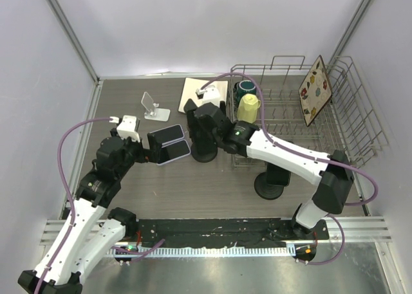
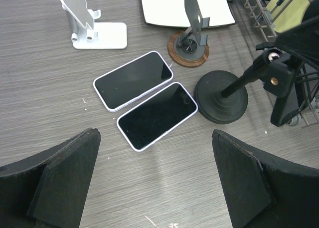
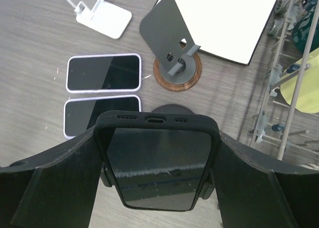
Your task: Remove the phone from the phone stand
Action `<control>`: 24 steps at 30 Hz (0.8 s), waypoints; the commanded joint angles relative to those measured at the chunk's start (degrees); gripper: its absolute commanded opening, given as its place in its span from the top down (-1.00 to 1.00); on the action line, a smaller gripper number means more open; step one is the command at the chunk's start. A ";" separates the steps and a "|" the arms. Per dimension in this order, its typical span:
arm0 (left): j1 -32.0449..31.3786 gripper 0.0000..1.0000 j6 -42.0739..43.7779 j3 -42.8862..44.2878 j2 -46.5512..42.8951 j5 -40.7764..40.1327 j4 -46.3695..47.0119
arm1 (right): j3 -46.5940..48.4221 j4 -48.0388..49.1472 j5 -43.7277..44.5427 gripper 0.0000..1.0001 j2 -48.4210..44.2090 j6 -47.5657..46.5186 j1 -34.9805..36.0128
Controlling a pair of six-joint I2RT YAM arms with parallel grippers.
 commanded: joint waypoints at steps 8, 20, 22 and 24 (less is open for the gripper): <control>-0.24 -1.00 0.48 -0.25 1.47 2.64 2.79 | -3.22 1.06 -15.68 0.75 -11.73 -11.13 0.70; -0.67 -0.96 -8.65 -2.79 3.84 17.74 11.82 | -6.73 0.44 -28.86 0.92 -16.21 -19.49 0.70; -2.51 -0.94 -13.99 -5.08 4.72 18.46 14.30 | -7.70 0.44 -29.74 0.92 -16.91 -20.46 0.62; -6.62 -0.93 -16.30 -6.48 5.87 15.24 16.67 | -8.66 0.70 -30.45 0.92 -18.05 -20.81 0.44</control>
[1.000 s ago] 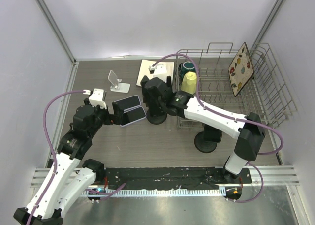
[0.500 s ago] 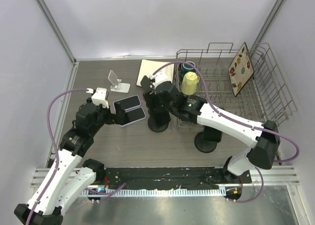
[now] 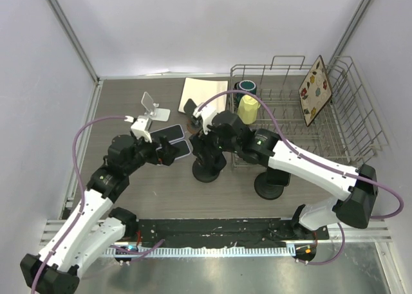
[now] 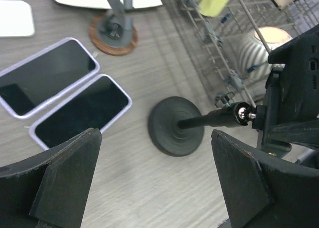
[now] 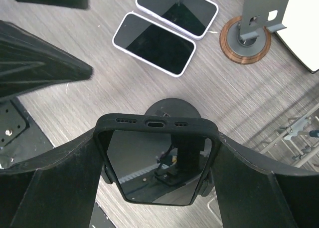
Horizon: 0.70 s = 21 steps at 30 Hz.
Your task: Remove the phone from the phone stand
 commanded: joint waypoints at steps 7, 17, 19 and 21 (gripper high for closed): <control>-22.71 -0.94 -6.84 -15.63 6.23 -18.32 32.26 | -2.67 6.68 -7.56 0.92 -7.36 -4.49 -0.61; -24.39 -0.91 1.24 -26.11 23.46 -13.51 67.59 | -4.16 7.03 -9.23 0.89 -8.59 -4.40 -0.79; -24.48 -0.87 2.39 -26.29 26.27 -12.45 71.66 | -4.25 7.03 -9.50 0.89 -8.33 -4.23 -0.79; -24.48 -0.84 3.00 -25.24 30.31 -10.08 75.62 | -4.34 7.03 -9.50 0.88 -8.16 -4.23 -0.79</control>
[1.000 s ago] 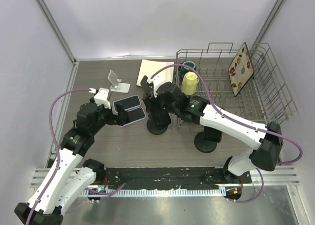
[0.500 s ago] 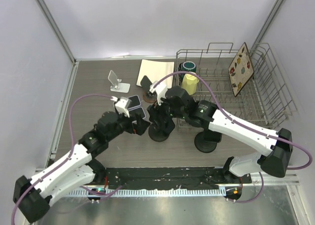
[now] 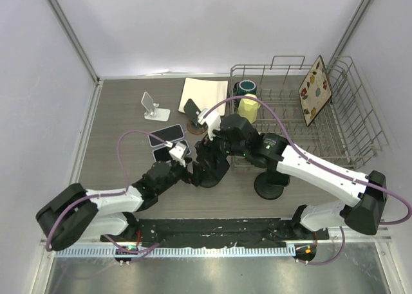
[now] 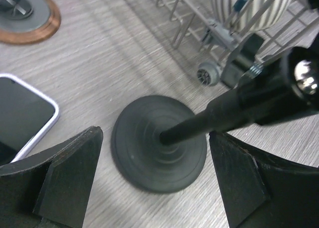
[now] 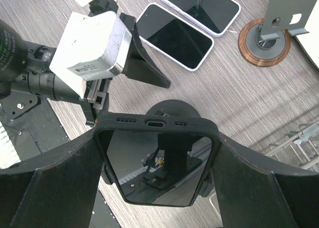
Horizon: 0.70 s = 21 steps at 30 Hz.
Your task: Remove the phone from the phone stand
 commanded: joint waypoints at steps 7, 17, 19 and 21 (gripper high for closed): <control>-0.35 -0.58 3.35 2.69 16.45 10.07 31.77 | 1.17 6.07 -2.94 0.88 -2.38 0.56 0.00; -0.44 1.00 2.65 2.87 21.39 11.58 38.65 | 1.26 5.28 -1.37 0.46 -2.29 2.58 0.00; -0.61 1.00 3.00 1.91 21.39 9.90 38.65 | 1.78 4.58 0.56 0.19 -2.38 3.02 -0.09; -0.70 1.00 3.44 1.46 21.47 8.85 38.65 | 2.22 3.35 1.45 0.01 -2.29 3.46 0.08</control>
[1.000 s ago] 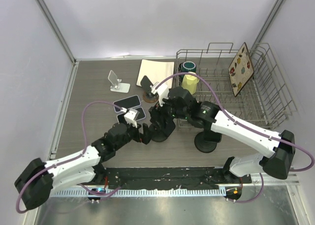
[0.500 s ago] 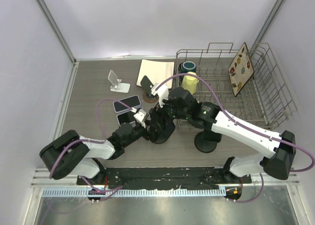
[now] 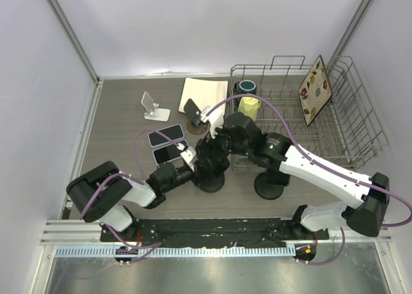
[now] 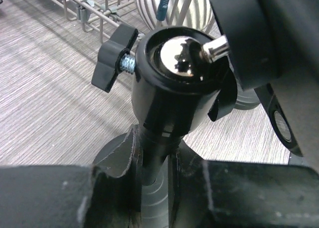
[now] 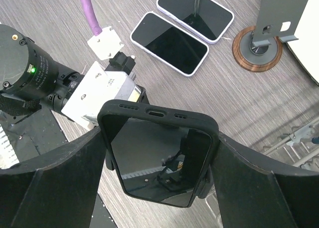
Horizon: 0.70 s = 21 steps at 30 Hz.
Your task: Remove the phone from the phone stand
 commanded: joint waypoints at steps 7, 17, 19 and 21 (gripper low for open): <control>-2.94 1.00 2.58 -0.25 -1.28 -9.65 5.81 | 2.60 2.36 6.40 -0.28 -2.04 6.07 0.85; -5.49 1.00 3.81 -0.16 -4.53 -19.22 0.19 | -3.64 10.35 10.45 -0.06 -4.32 10.56 0.85; -5.50 1.00 3.12 -0.42 -4.80 -20.37 0.01 | -4.87 11.15 10.72 0.40 -4.76 10.73 0.85; -5.50 1.00 2.32 -0.77 -5.24 -21.24 -0.08 | -5.84 11.85 10.72 0.70 -5.02 11.00 0.85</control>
